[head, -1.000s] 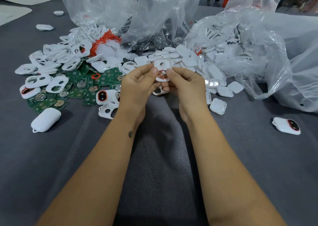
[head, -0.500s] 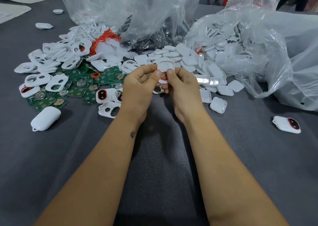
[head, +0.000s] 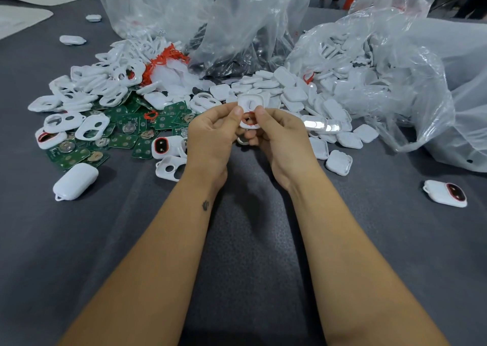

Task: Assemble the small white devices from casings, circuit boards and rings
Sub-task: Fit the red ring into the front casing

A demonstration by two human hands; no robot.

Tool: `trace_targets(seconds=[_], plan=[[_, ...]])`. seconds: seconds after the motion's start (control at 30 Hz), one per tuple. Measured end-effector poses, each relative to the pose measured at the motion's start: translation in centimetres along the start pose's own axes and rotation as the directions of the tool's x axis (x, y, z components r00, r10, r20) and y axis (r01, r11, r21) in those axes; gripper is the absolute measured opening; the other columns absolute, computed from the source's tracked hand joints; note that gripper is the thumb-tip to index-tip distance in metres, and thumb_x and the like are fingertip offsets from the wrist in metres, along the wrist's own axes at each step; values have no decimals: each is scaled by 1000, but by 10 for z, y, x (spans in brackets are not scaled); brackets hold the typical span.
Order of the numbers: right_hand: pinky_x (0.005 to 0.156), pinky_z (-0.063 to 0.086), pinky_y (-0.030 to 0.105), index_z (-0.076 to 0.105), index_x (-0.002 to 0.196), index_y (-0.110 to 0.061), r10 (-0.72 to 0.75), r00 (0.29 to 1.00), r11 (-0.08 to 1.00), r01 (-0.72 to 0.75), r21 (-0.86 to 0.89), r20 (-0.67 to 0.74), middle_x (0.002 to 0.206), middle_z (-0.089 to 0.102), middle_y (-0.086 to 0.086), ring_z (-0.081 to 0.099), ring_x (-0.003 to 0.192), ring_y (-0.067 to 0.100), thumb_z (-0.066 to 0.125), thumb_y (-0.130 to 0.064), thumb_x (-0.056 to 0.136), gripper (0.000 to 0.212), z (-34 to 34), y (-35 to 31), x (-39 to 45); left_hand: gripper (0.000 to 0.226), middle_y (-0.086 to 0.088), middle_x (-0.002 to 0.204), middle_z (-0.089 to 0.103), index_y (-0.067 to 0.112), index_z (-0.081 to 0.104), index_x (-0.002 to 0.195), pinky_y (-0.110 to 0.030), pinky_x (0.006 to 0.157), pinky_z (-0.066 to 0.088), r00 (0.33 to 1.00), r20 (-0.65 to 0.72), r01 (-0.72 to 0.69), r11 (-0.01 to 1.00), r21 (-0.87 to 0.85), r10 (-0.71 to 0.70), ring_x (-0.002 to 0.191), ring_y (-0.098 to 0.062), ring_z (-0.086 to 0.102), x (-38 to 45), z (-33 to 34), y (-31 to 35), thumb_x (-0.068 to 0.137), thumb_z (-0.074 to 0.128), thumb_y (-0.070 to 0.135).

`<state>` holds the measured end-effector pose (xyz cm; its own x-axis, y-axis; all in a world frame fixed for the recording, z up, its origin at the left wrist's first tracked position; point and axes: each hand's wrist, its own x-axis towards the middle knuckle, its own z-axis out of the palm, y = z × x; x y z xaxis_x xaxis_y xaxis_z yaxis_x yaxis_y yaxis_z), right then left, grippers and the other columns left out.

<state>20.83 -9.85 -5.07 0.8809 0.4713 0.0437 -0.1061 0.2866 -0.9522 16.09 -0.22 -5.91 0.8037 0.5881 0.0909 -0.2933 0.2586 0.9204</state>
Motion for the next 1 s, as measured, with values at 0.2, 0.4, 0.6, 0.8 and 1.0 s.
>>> trace_targets(seconds=[0.2, 0.4, 0.6, 0.8, 1.0], plan=[[53, 49, 20, 63, 92, 1, 29, 1000, 987, -28, 159, 0, 70, 67, 8, 57, 55, 12, 38, -10, 103, 29, -2, -7, 0, 10, -1, 81, 74, 3, 63, 103, -22, 69, 55, 999, 12, -29, 999, -40, 29, 74, -13, 69, 0, -1, 0, 96, 56, 2], [57, 50, 21, 64, 84, -2, 22, 1000, 988, -25, 152, 17, 69, 66, 8, 59, 60, 15, 42, 3, 91, 24, -3, -8, -2, 10, 2, 79, 74, 12, 62, 95, -21, 73, 55, 998, 14, -56, 997, -45, 57, 78, -10, 70, 0, 1, 1, 94, 58, 3], [57, 50, 22, 64, 87, -2, -10, 999, 986, 3, 168, 37, 73, 66, 7, 57, 60, 14, 45, -1, 92, 20, -4, -10, -2, 9, -7, 90, 72, 8, 63, 99, -22, 75, 55, 999, 4, -48, 997, -59, 48, 83, -14, 71, -1, 2, 3, 94, 59, 2], [65, 51, 25, 66, 86, -10, -114, 991, 994, 114, -3, -76, 82, 67, 8, 60, 67, 13, 60, 1, 90, 13, -3, -6, -3, 6, -7, 96, 68, 10, 60, 102, -27, 78, 56, 998, -56, -22, 998, -52, 19, 88, -12, 68, -1, 3, 3, 97, 57, 11], [78, 37, 5, 71, 84, -20, -438, 897, 691, 297, -659, -56, 102, 44, 2, 49, 87, 1, 72, -3, 80, 17, -3, 2, -2, 31, -2, 81, 71, 12, 68, 94, -23, 67, 54, 998, -9, 64, 996, -68, -65, 74, -13, 66, 0, 2, 4, 99, 52, 38]])
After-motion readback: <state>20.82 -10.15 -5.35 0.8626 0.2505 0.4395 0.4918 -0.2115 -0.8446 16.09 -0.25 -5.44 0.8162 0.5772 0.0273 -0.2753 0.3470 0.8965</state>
